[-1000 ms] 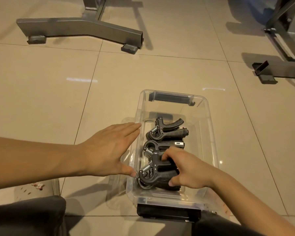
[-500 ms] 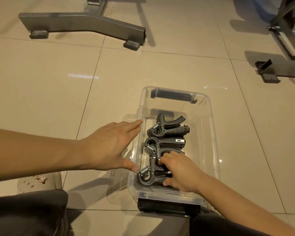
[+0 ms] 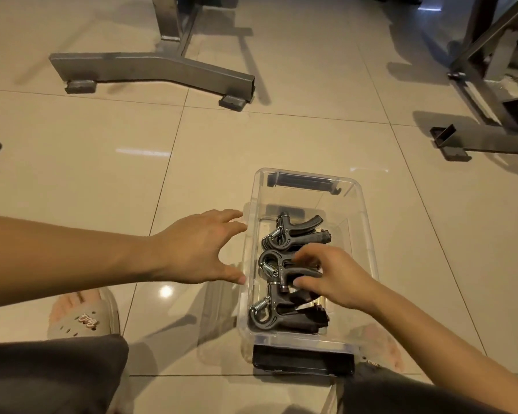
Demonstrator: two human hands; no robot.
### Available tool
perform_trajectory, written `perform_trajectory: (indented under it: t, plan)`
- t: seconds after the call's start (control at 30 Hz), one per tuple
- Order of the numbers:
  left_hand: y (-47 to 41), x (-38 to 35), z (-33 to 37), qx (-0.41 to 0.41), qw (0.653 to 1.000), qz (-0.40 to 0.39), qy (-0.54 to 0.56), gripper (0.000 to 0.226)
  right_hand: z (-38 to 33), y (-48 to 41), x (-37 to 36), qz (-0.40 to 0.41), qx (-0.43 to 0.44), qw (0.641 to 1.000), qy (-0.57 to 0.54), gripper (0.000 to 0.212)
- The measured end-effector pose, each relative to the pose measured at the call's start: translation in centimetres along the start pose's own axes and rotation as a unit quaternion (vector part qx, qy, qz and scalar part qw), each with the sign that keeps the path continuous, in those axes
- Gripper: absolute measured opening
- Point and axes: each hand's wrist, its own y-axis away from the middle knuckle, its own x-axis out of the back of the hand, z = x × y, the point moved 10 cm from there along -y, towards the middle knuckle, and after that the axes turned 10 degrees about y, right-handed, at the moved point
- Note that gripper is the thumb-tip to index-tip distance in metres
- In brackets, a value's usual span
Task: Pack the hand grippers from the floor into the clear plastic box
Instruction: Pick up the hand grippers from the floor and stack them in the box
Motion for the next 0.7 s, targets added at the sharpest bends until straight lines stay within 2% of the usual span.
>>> perform_trajectory:
  t: [0.1, 0.2, 0.33, 0.4, 0.47, 0.7]
  plan:
    - [0.5, 2.9, -1.2, 0.036, 0.998, 0.026, 0.053, 0.079, -2.3, -0.5, 4.6, 0.029, 0.004, 0.997, -0.070, 0.027]
    - [1.0, 4.9, -2.5, 0.067, 0.989, 0.035, 0.126, 0.066, -6.1, -1.3, 7.5, 0.036, 0.034, 0.995, -0.085, 0.027]
    - [4.2, 7.4, -5.2, 0.078, 0.990, -0.008, 0.116, 0.058, -13.0, -2.6, 10.5, 0.011, 0.074, 0.995, -0.065, 0.031]
    - [7.4, 8.6, -7.0, 0.090, 0.989, -0.052, 0.105, 0.057, -17.1, -2.9, 12.7, 0.015, 0.099, 0.994, -0.053, 0.029]
    - [11.3, 10.6, -8.9, 0.100, 0.988, -0.056, 0.101, 0.056, -21.8, -2.7, 14.8, 0.027, 0.129, 0.990, -0.046, 0.028]
    - [27.3, 19.5, -13.3, 0.130, 0.979, 0.116, 0.103, 0.043, -39.5, -1.3, 17.4, 0.047, 0.226, 0.973, -0.021, 0.030]
